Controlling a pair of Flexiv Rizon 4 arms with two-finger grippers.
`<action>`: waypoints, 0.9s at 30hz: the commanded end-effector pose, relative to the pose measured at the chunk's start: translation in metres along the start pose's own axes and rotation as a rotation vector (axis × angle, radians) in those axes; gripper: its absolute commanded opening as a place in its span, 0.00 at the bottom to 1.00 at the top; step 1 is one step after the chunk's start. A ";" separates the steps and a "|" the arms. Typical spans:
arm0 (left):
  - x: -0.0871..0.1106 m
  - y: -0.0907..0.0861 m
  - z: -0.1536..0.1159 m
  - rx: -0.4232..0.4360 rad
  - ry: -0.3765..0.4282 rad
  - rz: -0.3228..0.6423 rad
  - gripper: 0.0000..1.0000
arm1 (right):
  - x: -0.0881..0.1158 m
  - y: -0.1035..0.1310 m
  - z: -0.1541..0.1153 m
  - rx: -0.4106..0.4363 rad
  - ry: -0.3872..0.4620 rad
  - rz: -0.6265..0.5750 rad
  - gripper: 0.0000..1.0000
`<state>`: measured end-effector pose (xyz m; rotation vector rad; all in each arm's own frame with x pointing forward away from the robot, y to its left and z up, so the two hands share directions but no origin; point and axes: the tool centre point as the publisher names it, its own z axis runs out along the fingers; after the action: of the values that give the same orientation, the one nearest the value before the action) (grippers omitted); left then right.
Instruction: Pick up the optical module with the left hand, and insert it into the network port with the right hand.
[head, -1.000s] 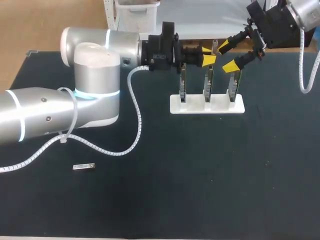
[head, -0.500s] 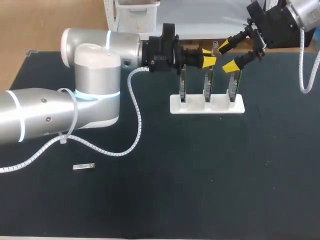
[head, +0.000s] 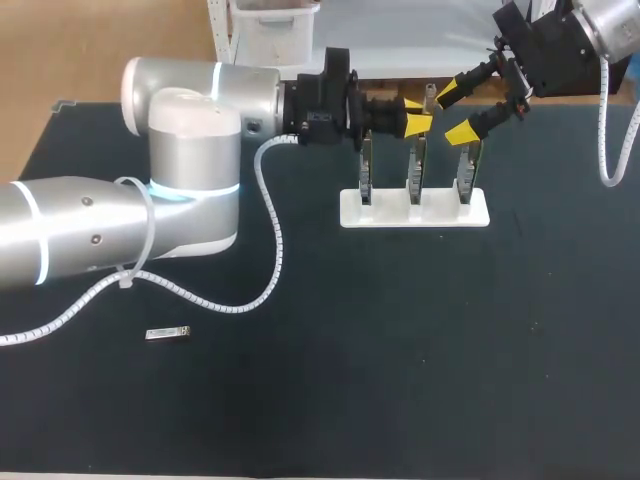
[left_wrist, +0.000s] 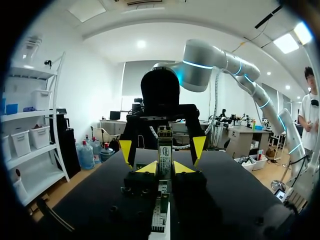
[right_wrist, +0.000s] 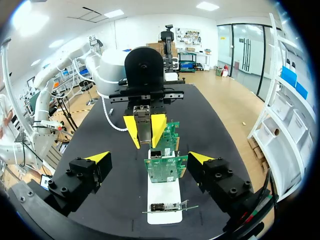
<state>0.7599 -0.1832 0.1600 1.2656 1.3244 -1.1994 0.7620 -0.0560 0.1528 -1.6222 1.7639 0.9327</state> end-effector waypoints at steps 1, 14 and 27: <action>0.001 -0.002 -0.001 -0.004 -0.002 0.000 0.00 | 0.000 0.002 0.000 0.004 0.000 0.000 1.00; 0.001 -0.002 0.000 -0.008 -0.003 -0.003 0.00 | 0.000 0.002 0.000 0.004 0.000 0.000 1.00; 0.002 0.000 0.000 -0.009 -0.003 -0.010 0.00 | 0.000 0.002 0.000 0.004 0.000 0.000 1.00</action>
<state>0.7609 -0.1828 0.1583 1.2544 1.3321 -1.2034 0.7620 -0.0560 0.1528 -1.6222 1.7639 0.9327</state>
